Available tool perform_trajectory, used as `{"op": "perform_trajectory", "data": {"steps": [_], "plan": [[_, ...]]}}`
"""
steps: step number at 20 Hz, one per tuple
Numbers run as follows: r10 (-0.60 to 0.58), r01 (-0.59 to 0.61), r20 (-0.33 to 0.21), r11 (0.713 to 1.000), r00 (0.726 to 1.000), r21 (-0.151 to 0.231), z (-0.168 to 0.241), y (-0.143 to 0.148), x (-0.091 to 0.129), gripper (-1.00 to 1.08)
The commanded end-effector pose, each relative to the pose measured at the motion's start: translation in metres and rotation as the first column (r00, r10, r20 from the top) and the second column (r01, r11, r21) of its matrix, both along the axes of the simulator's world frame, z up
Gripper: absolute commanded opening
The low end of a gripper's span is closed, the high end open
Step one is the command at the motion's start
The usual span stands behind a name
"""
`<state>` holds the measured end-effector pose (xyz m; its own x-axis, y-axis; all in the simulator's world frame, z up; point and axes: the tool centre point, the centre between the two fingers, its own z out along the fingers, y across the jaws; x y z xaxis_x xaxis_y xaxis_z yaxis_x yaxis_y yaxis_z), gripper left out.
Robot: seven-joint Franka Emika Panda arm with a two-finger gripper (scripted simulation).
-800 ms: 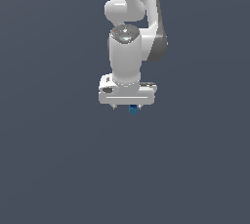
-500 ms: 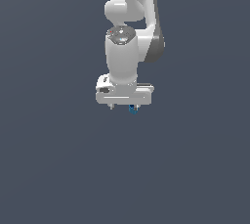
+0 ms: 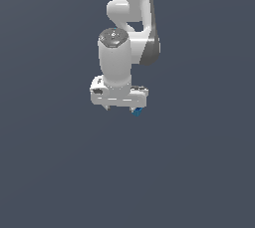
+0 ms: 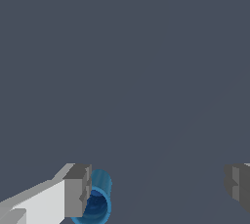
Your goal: Pick up the object and move it to a goal position.
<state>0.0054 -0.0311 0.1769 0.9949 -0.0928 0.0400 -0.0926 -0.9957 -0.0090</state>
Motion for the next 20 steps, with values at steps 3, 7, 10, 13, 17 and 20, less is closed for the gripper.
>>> {"op": "perform_trajectory", "data": {"steps": [3,7,10,13,17,20], "plan": [[0.041,-0.041,-0.004,0.999,0.999,-0.003,-0.007,0.006,-0.006,1.0],[0.114,-0.114,-0.009,0.993,0.993,-0.006,-0.019,0.017,-0.016,1.0],[0.189,-0.189,-0.015,0.982,0.982,-0.009,-0.031,0.027,-0.027,1.0],[0.282,-0.282,-0.022,0.959,0.959,-0.011,-0.046,0.04,-0.042,1.0],[0.4,-0.401,-0.031,0.916,0.916,-0.011,-0.064,0.057,-0.063,1.0],[0.466,-0.467,-0.035,0.884,0.884,-0.009,-0.073,0.067,-0.076,1.0]]}}
